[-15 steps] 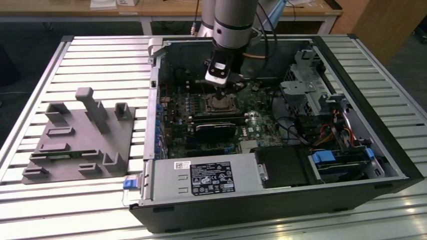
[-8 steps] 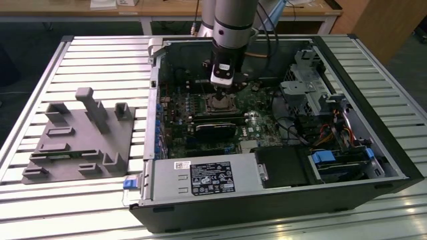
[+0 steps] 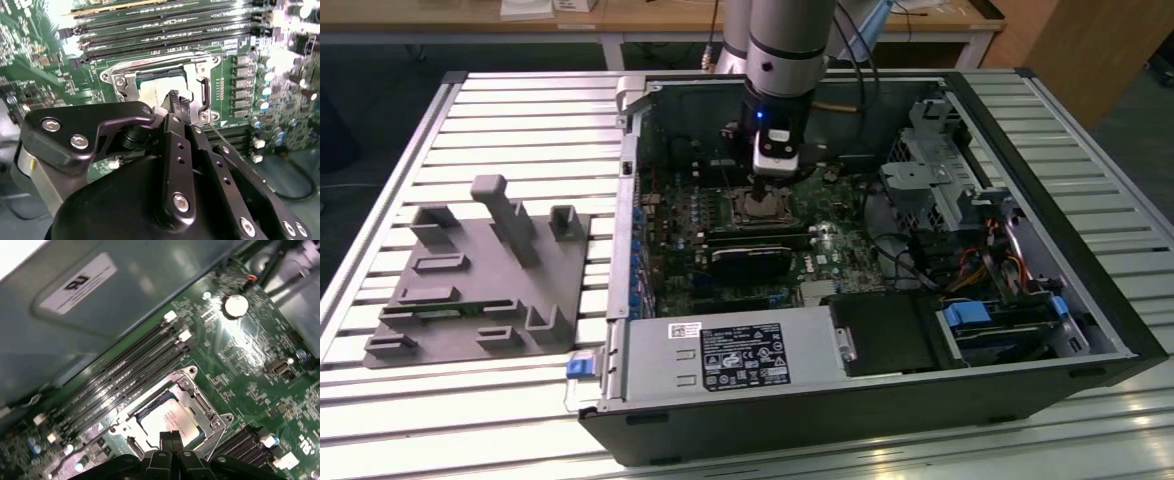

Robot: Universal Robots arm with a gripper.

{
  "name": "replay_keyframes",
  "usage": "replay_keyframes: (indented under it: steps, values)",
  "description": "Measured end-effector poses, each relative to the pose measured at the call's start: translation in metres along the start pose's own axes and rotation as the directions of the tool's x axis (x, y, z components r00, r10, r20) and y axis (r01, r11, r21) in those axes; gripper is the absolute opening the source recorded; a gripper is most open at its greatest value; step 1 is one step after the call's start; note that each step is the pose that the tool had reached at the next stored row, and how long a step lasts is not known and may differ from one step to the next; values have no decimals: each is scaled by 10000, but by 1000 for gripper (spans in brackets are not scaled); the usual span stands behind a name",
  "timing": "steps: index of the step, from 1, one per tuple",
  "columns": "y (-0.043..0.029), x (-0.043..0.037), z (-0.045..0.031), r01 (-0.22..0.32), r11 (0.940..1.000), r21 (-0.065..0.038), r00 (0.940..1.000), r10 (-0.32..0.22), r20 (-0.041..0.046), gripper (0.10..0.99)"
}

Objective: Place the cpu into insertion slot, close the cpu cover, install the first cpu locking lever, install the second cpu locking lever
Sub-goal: 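Close the cpu cover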

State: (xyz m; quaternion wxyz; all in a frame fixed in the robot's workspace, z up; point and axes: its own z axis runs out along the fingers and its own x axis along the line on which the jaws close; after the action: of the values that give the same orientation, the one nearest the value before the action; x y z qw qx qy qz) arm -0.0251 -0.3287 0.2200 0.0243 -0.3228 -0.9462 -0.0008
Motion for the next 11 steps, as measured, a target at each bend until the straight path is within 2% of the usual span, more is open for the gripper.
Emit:
replay_keyframes:
  steps: [5, 8, 11]
  values:
    - [0, 0, 1, 903, 9959, 42, 9959, -903, 11, 106]
    - [0, 0, 1, 1454, 9894, 70, 9894, -1454, 16, 106]
    - [0, 0, 2, 1983, 9801, 95, 9801, -1983, 19, 106]
